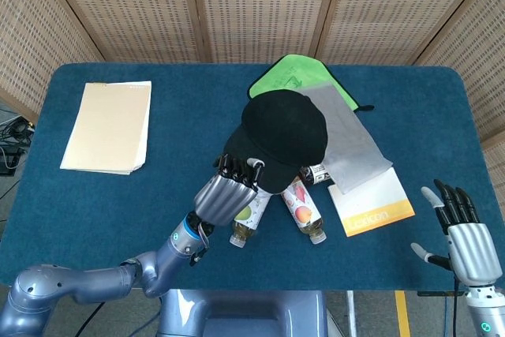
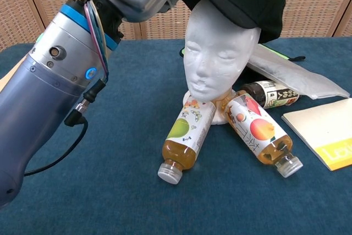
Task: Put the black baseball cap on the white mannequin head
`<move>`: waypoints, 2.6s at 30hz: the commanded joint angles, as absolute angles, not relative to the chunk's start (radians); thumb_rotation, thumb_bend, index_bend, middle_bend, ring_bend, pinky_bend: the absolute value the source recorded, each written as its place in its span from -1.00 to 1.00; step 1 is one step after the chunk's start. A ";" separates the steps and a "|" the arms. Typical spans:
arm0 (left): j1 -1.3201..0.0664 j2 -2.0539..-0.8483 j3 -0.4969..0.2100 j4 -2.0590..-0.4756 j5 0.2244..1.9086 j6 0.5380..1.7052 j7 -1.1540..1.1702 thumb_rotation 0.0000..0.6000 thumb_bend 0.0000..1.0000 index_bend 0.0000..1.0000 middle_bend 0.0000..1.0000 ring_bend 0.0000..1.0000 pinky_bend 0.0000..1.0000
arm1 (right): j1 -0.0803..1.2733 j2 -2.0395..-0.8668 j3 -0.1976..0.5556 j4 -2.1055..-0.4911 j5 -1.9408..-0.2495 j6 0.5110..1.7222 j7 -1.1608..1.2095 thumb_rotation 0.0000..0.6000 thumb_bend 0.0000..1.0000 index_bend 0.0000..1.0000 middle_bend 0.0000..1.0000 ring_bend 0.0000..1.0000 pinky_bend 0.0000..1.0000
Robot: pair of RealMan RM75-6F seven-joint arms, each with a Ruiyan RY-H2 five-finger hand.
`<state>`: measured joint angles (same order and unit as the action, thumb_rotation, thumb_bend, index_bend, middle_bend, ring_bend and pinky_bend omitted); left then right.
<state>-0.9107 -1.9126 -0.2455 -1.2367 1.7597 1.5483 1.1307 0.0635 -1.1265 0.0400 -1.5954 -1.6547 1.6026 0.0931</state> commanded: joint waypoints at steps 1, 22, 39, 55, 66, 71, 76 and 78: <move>-0.904 -1.926 -0.246 -1.237 1.764 1.551 1.138 1.00 0.09 0.56 0.85 0.69 0.44 | 0.063 -1.126 0.041 -1.596 -1.654 1.604 0.094 1.00 -0.88 -0.72 -1.00 -1.00 -1.00; -0.804 -1.989 -0.191 -1.193 1.801 1.598 1.134 1.00 0.23 0.53 0.86 0.70 0.44 | 0.066 -1.132 0.036 -1.595 -1.661 1.597 0.080 1.00 -0.88 -0.72 -1.00 -1.00 -1.00; -0.790 -2.064 -0.295 -1.183 1.745 1.632 1.049 1.00 0.35 0.53 0.88 0.74 0.49 | 0.067 -1.132 0.033 -1.595 -1.662 1.592 0.071 1.00 -0.88 -0.72 -1.00 -1.00 -1.00; -0.748 -2.111 -0.262 -1.149 1.725 1.640 1.013 1.00 0.46 0.51 0.89 0.76 0.53 | 0.065 -1.126 0.035 -1.595 -1.661 1.598 0.082 1.00 -0.88 -0.72 -1.00 -1.00 -1.00; -0.703 -2.098 -0.221 -1.151 1.740 1.658 0.952 1.00 0.33 0.50 0.83 0.72 0.45 | 0.065 -1.131 0.034 -1.595 -1.661 1.597 0.071 1.00 -0.88 -0.72 -1.00 -1.00 -1.00; -0.678 -2.081 -0.196 -1.172 1.746 1.658 0.945 1.00 0.07 0.38 0.73 0.64 0.38 | 0.065 -1.131 0.034 -1.595 -1.660 1.597 0.070 1.00 -0.88 -0.72 -1.00 -1.00 -1.00; -0.643 -2.058 -0.169 -1.204 1.733 1.637 0.956 1.00 -0.26 0.05 0.39 0.39 0.19 | 0.064 -1.133 0.033 -1.596 -1.662 1.598 0.064 1.00 -0.88 -0.72 -1.00 -1.00 -1.00; -0.626 -2.043 -0.155 -1.221 1.718 1.618 0.970 1.00 -0.35 -0.15 0.16 0.23 0.08 | 0.064 -1.133 0.034 -1.597 -1.661 1.598 0.062 1.00 -0.88 -0.73 -1.00 -1.00 -1.00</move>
